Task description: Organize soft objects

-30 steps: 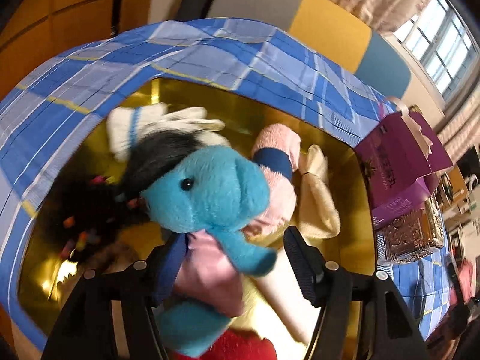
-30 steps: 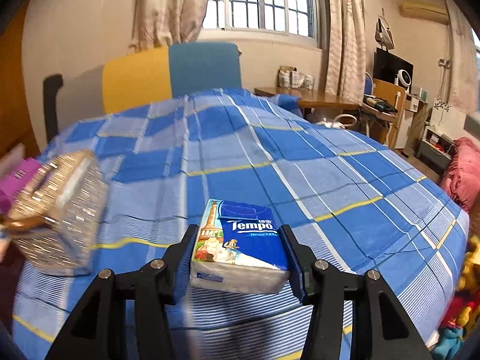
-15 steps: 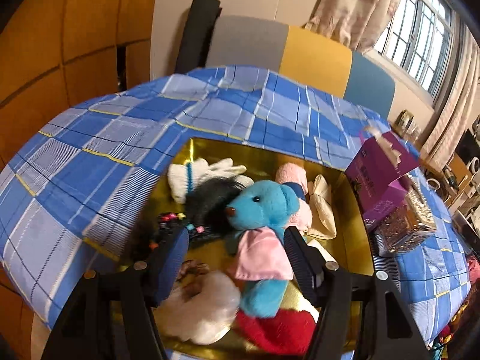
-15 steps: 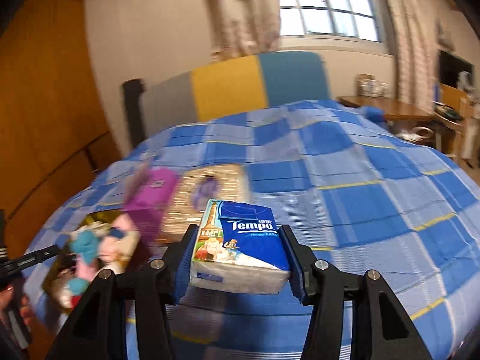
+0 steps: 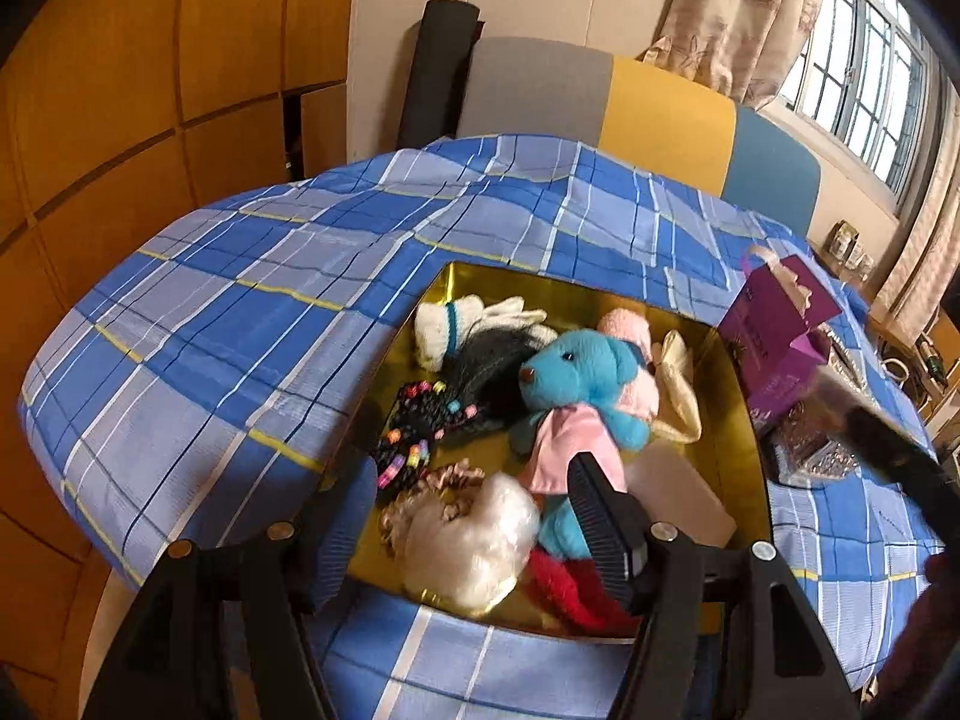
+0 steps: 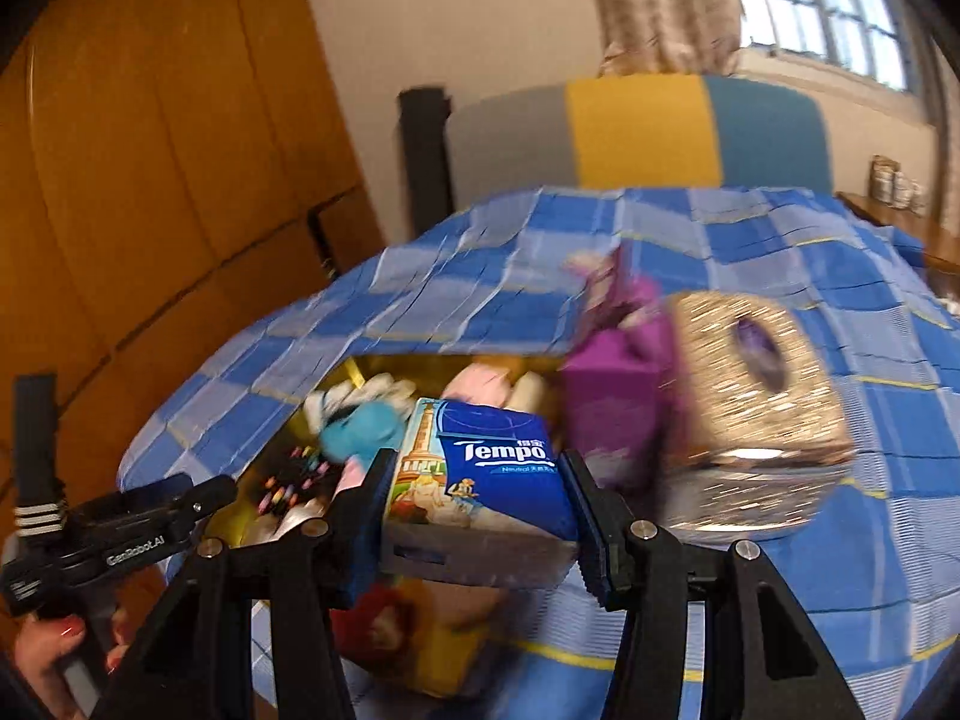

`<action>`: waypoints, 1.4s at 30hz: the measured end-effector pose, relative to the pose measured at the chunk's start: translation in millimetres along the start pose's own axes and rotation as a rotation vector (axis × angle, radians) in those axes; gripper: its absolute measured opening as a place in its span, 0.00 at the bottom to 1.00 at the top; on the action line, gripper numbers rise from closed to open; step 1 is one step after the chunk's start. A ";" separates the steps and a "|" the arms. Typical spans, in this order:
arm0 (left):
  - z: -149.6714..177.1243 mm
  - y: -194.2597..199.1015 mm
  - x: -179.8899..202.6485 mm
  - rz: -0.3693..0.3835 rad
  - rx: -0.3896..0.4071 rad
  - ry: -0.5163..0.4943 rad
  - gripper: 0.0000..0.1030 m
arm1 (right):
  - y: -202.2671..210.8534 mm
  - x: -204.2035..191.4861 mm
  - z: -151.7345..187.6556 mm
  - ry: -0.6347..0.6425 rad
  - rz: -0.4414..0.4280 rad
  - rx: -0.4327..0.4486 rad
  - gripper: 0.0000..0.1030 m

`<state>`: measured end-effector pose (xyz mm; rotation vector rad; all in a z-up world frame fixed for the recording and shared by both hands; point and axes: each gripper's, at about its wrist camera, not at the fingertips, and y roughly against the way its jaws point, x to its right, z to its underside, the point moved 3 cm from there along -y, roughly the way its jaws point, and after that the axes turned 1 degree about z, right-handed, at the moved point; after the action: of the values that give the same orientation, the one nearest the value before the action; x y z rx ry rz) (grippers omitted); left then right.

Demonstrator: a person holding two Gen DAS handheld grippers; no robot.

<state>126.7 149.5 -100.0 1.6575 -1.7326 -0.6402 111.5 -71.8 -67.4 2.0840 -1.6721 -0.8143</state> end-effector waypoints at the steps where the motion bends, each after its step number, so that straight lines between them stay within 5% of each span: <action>1: 1.6 1.0 -1.0 -0.013 -0.007 -0.002 0.65 | -7.7 -4.9 2.0 0.006 0.000 -0.017 0.52; 16: 24.3 8.2 -19.3 -0.152 -0.064 -0.040 0.65 | -98.2 -38.6 31.8 0.055 0.082 -0.184 0.54; 20: 32.2 2.5 -21.5 -0.167 -0.124 -0.047 0.65 | -104.6 -39.0 36.7 0.087 0.090 -0.209 0.71; 26: 39.4 5.0 -15.7 -0.162 -0.135 -0.043 0.65 | -84.9 -36.1 38.7 0.063 0.062 -0.184 0.87; 42: 40.9 50.9 7.9 -0.118 -0.047 -0.045 0.65 | 19.0 -34.1 40.8 -0.030 0.113 -0.125 1.00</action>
<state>62.2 142.3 -89.3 1.7340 -1.6478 -0.7723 66.6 -40.1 -80.4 1.8851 -1.6912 -0.8940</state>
